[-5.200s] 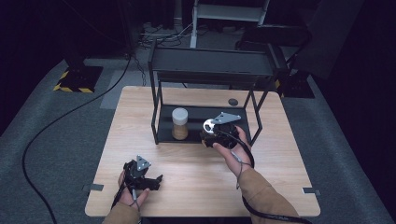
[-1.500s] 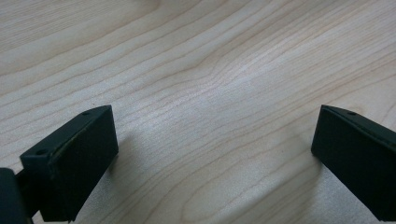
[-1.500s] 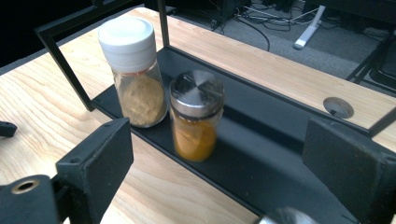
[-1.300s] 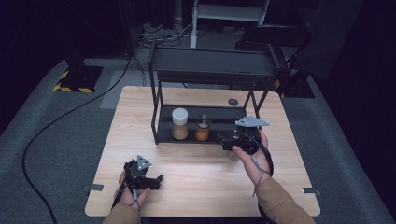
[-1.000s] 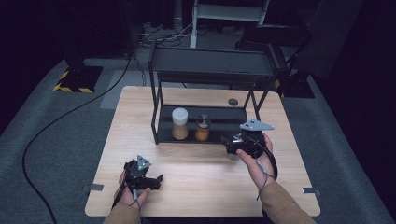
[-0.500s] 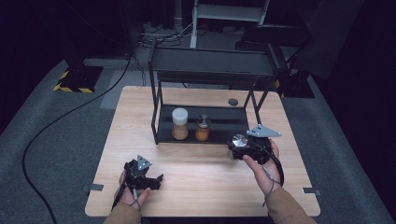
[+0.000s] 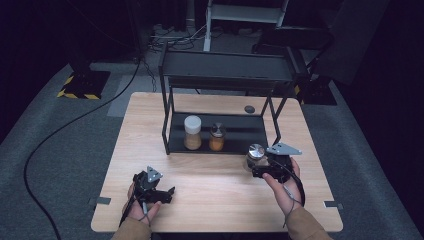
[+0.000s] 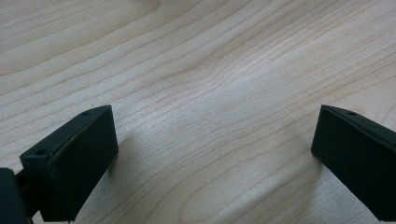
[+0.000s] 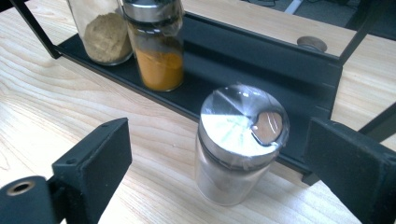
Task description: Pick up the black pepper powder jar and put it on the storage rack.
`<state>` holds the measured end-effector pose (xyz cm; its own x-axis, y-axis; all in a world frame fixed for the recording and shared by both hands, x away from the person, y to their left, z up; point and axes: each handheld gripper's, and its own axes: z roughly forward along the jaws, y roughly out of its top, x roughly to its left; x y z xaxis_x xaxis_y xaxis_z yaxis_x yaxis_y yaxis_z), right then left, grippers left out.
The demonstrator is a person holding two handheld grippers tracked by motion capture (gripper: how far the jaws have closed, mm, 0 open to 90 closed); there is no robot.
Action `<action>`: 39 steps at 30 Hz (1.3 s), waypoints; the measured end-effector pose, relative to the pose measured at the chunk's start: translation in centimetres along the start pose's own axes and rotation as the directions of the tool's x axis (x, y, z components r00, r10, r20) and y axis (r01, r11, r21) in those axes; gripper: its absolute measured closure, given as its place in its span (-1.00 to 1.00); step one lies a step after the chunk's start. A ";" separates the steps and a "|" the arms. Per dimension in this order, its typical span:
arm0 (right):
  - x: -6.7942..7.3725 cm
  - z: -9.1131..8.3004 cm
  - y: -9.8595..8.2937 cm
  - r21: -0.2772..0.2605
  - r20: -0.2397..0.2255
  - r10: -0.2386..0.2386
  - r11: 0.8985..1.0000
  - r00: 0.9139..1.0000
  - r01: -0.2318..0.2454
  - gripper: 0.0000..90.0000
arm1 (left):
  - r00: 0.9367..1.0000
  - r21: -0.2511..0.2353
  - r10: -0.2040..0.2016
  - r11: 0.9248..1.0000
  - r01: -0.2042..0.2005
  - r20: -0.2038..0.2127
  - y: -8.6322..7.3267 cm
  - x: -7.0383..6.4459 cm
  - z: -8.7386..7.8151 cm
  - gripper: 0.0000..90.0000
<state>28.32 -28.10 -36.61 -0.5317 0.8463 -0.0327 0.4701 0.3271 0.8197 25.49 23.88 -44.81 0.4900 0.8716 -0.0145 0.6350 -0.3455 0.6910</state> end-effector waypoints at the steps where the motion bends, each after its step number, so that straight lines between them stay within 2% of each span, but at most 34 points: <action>1: 0.0 0.1 -0.2 0.000 0.001 0.001 1.000 1.000 -0.001 -0.82 | 1.000 0.000 0.000 1.000 0.000 0.000 0.0 0.0 0.0 -0.99; 13: -0.8 1.5 -2.1 -0.003 0.021 0.018 1.000 1.000 -0.018 -0.82 | 1.000 0.000 0.000 1.000 0.000 0.000 0.0 0.0 0.0 -0.99; 26: -0.8 3.8 -2.7 -0.001 0.032 0.033 0.999 0.999 -0.033 -0.79 | 1.000 0.000 0.000 1.000 0.000 0.000 0.0 0.0 0.0 -0.99; 37: -0.7 5.6 -2.4 0.021 0.033 0.029 0.999 0.999 -0.030 -0.59 | 1.000 -0.002 -0.002 1.000 0.002 0.000 0.0 0.0 0.0 -0.99; 39: -0.7 6.0 -2.3 0.024 0.030 0.026 0.999 0.999 -0.027 -0.47 | 1.000 -0.002 -0.003 1.000 0.003 0.000 0.0 0.0 0.0 -0.99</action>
<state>31.85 -26.90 -41.92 -0.4979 0.8667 -0.0288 0.5010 0.3145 0.8063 25.47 23.86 -44.84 0.4882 0.8726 -0.0160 0.6351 -0.3427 0.6923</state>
